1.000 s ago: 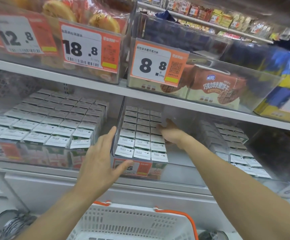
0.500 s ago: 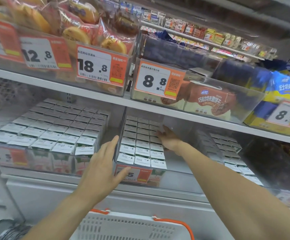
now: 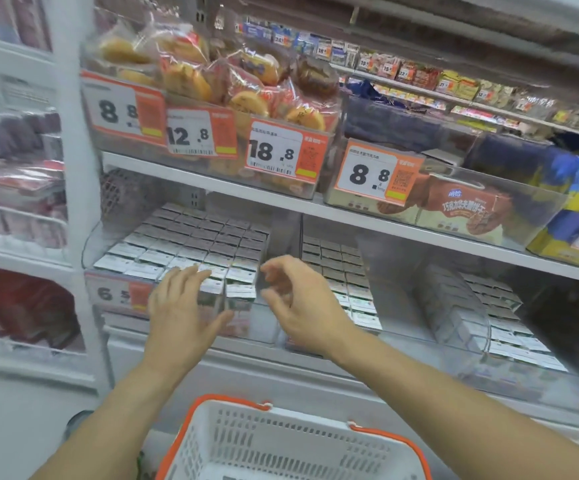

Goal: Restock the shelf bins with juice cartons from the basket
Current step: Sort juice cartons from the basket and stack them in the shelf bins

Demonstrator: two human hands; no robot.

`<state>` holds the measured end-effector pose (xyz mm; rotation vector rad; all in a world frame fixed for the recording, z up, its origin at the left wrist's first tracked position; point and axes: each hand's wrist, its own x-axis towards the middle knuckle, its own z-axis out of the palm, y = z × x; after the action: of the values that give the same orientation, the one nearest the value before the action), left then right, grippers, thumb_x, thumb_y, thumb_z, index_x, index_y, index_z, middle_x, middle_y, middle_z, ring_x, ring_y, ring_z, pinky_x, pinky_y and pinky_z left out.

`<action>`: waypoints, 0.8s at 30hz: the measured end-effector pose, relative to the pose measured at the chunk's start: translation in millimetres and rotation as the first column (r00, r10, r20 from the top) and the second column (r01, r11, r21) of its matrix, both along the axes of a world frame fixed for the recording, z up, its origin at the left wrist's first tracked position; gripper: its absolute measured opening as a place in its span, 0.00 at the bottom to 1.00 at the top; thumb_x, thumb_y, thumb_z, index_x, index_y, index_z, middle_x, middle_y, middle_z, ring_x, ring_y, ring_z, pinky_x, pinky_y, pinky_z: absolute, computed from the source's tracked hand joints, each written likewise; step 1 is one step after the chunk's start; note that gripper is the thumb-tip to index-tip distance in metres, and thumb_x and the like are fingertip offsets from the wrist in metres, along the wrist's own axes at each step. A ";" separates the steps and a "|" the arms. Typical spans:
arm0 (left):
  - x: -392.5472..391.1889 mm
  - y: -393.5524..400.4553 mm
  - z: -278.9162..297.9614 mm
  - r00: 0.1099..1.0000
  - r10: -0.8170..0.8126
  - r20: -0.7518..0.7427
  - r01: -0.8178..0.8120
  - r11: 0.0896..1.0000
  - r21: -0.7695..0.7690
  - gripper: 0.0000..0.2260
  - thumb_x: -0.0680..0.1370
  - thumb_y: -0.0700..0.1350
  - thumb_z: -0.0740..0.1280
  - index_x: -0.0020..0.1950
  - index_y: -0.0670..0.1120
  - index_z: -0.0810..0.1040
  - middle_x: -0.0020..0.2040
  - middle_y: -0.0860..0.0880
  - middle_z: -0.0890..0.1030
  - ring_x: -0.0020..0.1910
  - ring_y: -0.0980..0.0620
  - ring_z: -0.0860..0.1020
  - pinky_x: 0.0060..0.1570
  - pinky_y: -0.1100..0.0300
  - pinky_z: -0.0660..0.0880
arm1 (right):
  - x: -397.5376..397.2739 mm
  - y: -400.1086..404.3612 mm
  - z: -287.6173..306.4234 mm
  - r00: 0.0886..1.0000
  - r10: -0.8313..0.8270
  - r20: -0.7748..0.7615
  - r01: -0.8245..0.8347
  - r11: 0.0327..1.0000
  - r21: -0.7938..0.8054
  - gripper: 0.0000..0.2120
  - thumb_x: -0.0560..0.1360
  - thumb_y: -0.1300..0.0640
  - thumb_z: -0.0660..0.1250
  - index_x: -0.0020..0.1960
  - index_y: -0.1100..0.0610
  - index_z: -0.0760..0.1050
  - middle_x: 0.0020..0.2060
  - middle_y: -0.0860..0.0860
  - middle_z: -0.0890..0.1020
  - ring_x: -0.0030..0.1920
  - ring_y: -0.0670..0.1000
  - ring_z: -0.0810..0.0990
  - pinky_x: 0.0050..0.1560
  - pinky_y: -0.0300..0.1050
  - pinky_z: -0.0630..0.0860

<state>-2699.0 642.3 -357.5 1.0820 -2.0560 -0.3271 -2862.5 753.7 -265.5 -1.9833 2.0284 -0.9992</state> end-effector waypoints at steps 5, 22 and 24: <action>17.4 -9.1 -8.0 1.000 0.021 0.005 -0.021 0.999 0.050 0.29 0.68 0.58 0.71 0.66 0.45 0.75 0.67 0.43 0.75 0.71 0.37 0.67 0.65 0.37 0.65 | 24.9 -58.4 0.8 0.977 -0.103 -0.186 0.156 0.942 0.297 0.23 0.78 0.62 0.66 0.71 0.53 0.66 0.64 0.57 0.71 0.56 0.58 0.78 0.55 0.48 0.73; 9.1 -10.8 -12.5 0.996 0.079 -0.039 -0.078 0.996 0.030 0.24 0.73 0.54 0.73 0.66 0.49 0.75 0.68 0.48 0.73 0.73 0.45 0.61 0.69 0.42 0.58 | 10.7 -95.3 -1.8 0.941 -0.330 -0.081 0.310 0.738 0.599 0.42 0.78 0.46 0.68 0.80 0.62 0.47 0.71 0.58 0.71 0.60 0.57 0.77 0.48 0.41 0.74; 10.5 -10.5 -12.4 0.995 0.082 -0.049 -0.081 0.996 0.030 0.24 0.73 0.54 0.73 0.66 0.49 0.75 0.68 0.48 0.73 0.73 0.45 0.62 0.68 0.43 0.59 | 14.4 -100.3 -6.1 0.940 -0.336 -0.058 0.302 0.741 0.600 0.42 0.81 0.44 0.61 0.80 0.62 0.39 0.73 0.60 0.69 0.60 0.59 0.76 0.50 0.44 0.75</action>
<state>-2688.5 631.8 -369.9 1.1597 -1.9628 -0.3393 -2848.1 653.4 -271.6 -1.2867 2.3172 -0.3438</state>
